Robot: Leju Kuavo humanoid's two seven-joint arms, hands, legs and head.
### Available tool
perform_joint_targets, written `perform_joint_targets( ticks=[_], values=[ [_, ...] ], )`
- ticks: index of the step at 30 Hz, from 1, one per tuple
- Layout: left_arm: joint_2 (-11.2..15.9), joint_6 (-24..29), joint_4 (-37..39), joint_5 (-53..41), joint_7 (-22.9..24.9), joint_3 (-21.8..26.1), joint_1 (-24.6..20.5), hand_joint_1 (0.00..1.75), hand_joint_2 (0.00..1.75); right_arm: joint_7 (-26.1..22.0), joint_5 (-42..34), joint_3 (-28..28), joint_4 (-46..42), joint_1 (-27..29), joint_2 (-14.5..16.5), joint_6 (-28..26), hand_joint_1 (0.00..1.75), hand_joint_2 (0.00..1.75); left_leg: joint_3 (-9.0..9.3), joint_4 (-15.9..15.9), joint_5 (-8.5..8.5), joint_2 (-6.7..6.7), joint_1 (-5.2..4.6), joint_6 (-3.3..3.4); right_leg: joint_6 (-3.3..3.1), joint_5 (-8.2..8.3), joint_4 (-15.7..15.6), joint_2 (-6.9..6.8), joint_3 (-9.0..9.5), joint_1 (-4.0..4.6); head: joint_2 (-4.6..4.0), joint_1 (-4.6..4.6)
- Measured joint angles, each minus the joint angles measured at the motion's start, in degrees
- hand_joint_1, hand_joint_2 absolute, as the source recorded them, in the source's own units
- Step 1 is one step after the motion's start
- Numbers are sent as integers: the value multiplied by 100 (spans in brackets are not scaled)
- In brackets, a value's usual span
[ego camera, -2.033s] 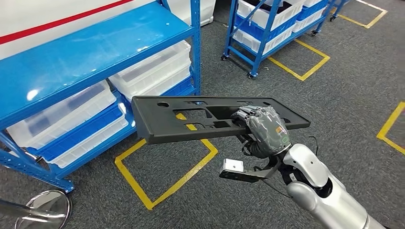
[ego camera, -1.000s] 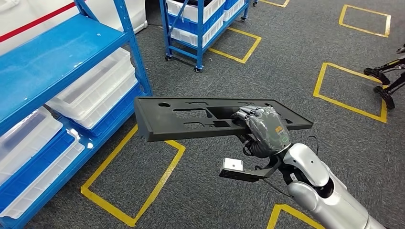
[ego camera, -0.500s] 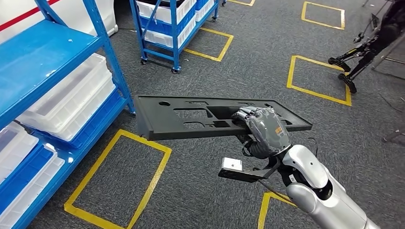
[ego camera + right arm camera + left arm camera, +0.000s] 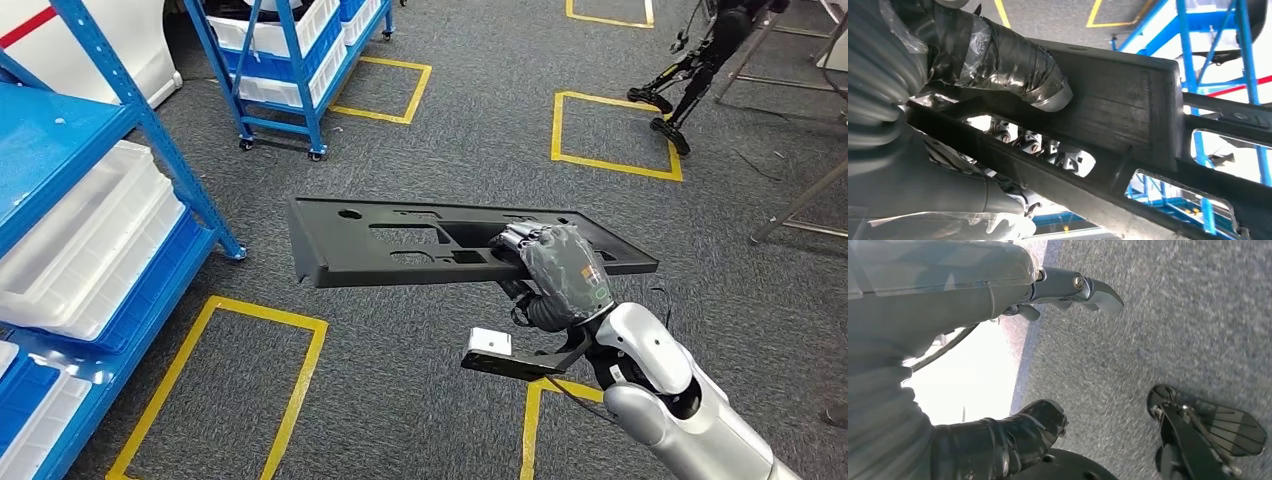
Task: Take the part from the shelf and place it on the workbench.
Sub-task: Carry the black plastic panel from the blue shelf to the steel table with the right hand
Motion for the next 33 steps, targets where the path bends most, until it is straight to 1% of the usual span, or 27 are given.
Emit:
perform_joint_targets(
  ticks=[1, 2, 3, 4, 6, 7, 8, 10, 12, 14, 15, 16, 17, 18, 19, 20, 21, 22, 23, 25, 26, 28, 29, 30, 31, 32, 33],
  values=[
    [-1, 0, 0, 3, 0, 3, 6, 0, 175, 0, 1, -1, 0, 11, 1, 1, 175, 175, -133, 230, -35, -9, 0, -7, -1, -3, 12, 68, -5, 3, 0, 0],
    [-1, 0, 0, 4, 1, 7, 11, 0, 175, 0, 1, -1, -1, 19, 1, 2, 175, 175, -172, 255, 46, -12, 2, -10, 1, -8, 31, 141, -10, 3, 0, 0],
    [-2, 0, 0, 4, 1, 10, 13, 0, 175, 0, 2, -1, -1, 22, 2, 2, 175, 175, -96, 43, 235, -27, 5, -9, 10, -18, 59, 217, -15, -2, 0, -1],
    [-2, 0, 0, 5, 0, 16, 15, 0, 175, 0, 2, -1, -2, 22, 2, 2, 175, 175, 62, -329, 471, -90, 11, -4, 28, -35, 98, 290, -23, -9, 0, 0],
    [-2, 1, 0, 15, -1, 35, 19, 0, 175, 3, 3, -2, -4, 20, 2, 5, 175, 175, 349, -995, 748, -320, 28, 19, 86, -78, 200, 419, -74, -11, 0, 3],
    [-2, 1, 0, 23, -3, 45, 16, 0, 175, 9, 4, -7, -5, 21, 2, 8, 175, 175, 414, -1151, 781, -401, 26, 37, 120, -88, 238, 471, -109, -18, 0, 5],
    [-1, 3, -1, 31, -6, 56, 9, 0, 175, 15, 5, -13, -6, 27, 2, 10, 175, 175, 425, -1186, 764, -419, 15, 63, 159, -83, 255, 525, -142, -28, 0, 5],
    [0, 5, -2, 37, -11, 75, -9, 0, 175, 24, 6, -29, -7, 51, 0, 13, 175, 175, 444, -1231, 805, -295, 2, 138, 224, -59, 251, 589, -176, -57, 0, 4],
    [1, 5, -5, 38, -11, 89, -11, 0, 175, 25, 6, -50, -7, 63, -4, 15, 175, 175, 482, -1309, 854, -163, 17, 215, 281, -185, 443, 361, -271, -48, 0, 23],
    [1, -19, -7, 38, -11, 96, -1, 0, 175, 28, 2, -69, -7, 64, -3, 29, 175, 175, 498, -1347, 868, -32, 13, 252, 339, -519, 1058, 39, -563, -58, 0, 42],
    [1, -40, -7, 38, -14, 97, 4, 0, 175, 31, -4, -72, -7, 70, -1, 40, 175, 175, 497, -1348, 864, 37, 6, 256, 366, -672, 1425, -27, -745, -80, 0, 41],
    [1, -63, -7, 38, -19, 98, 6, 0, 175, 33, -11, -73, -6, 82, 1, 51, 175, 175, 496, -1348, 856, 105, 2, 258, 385, -747, 1686, -56, -875, -102, 0, 42],
    [1, -81, -7, 38, -26, 99, 7, 0, 175, 35, -19, -74, -6, 94, 1, 60, 175, 175, 500, -1347, 846, 172, 1, 255, 397, -712, 1747, -71, -905, -120, 0, 42],
    [0, -95, -7, 38, -35, 99, 6, 0, 175, 37, -27, -79, -6, 102, 2, 64, 175, 175, 511, -1347, 833, 236, 0, 248, 400, -577, 1582, -92, -818, -131, 0, 42],
    [-1, -103, -7, 38, -44, 99, 4, 0, 175, 38, -31, -87, -6, 105, 2, 67, 175, 175, 530, -1347, 817, 291, 0, 236, 392, -376, 1213, -143, -617, -133, 0, 43],
    [-2, -109, -7, 38, -55, 99, 3, 0, 175, 40, -36, -102, -7, 105, 2, 68, 175, 175, 553, -1350, 800, 342, -1, 219, 372, -225, 790, -255, -386, -115, 0, 42],
    [-4, -114, -7, 38, -65, 99, 0, 0, 175, 41, -38, -118, -7, 104, 3, 68, 175, 175, 571, -1350, 782, 387, -9, 196, 340, -118, 441, -346, -203, -81, 0, 42],
    [-5, -119, -7, 38, -72, 100, -3, 0, 175, 42, -38, -132, -8, 102, 3, 68, 175, 175, 587, -1354, 767, 429, -13, 167, 303, -74, 222, -409, -91, -43, 0, 41],
    [-8, -122, -7, 38, -77, 101, -7, 0, 175, 43, -38, -145, -8, 101, 4, 68, 175, 175, 598, -1362, 755, 473, -14, 135, 269, -90, 147, -426, -62, -6, 0, 41],
    [-16, -130, -7, 38, -80, 101, -29, 0, 175, 44, -38, -165, -13, 107, 4, 69, 175, 175, 628, -1382, 730, 544, -5, 65, 196, -69, 106, -305, -53, 4, 0, 39],
    [-21, -132, -7, 38, -80, 101, -38, 0, 175, 45, -39, -177, -20, 110, 5, 70, 175, 175, 632, -1350, 693, 485, 2, 37, 157, -50, 61, -251, -26, -9, 0, 39],
    [-27, -141, -7, 38, -80, 101, -40, 0, 175, 43, -40, -197, -37, 101, 11, 73, 175, 175, 475, -972, 459, 222, 13, 7, 78, -14, -23, -151, 34, -44, 0, 34],
    [-27, -145, -7, 38, -78, 101, -33, 0, 175, 43, -40, -204, -40, 94, 19, 79, 175, 175, 305, -619, 286, 84, 16, 5, 55, -13, -32, -100, 44, -39, 0, 33],
    [-28, -151, -7, 37, -71, 101, -24, 0, 175, 42, -40, -207, -41, 91, 27, 86, 175, 175, 93, -223, 122, 18, 16, 1, 37, -19, -25, -42, 44, -35, 0, 32],
    [-30, -157, -7, 36, -56, 101, -17, 0, 175, 42, -40, -208, -40, 95, 36, 95, 175, 175, -94, 94, 37, -4, 16, -5, 28, -28, -13, 26, 44, -30, 0, 33],
    [-30, -166, -7, 34, -34, 101, -12, 0, 175, 40, -42, -208, -40, 98, 45, 104, 175, 175, -204, 234, 68, -12, 15, -9, 25, -39, 5, 100, 43, -26, 0, 33],
    [-31, -175, -7, 29, -8, 101, -8, 0, 175, 38, -46, -208, -40, 100, 54, 111, 175, 175, -208, 150, 216, -19, 16, -8, 31, -55, 32, 179, 44, -27, 0, 33]
  ],
)
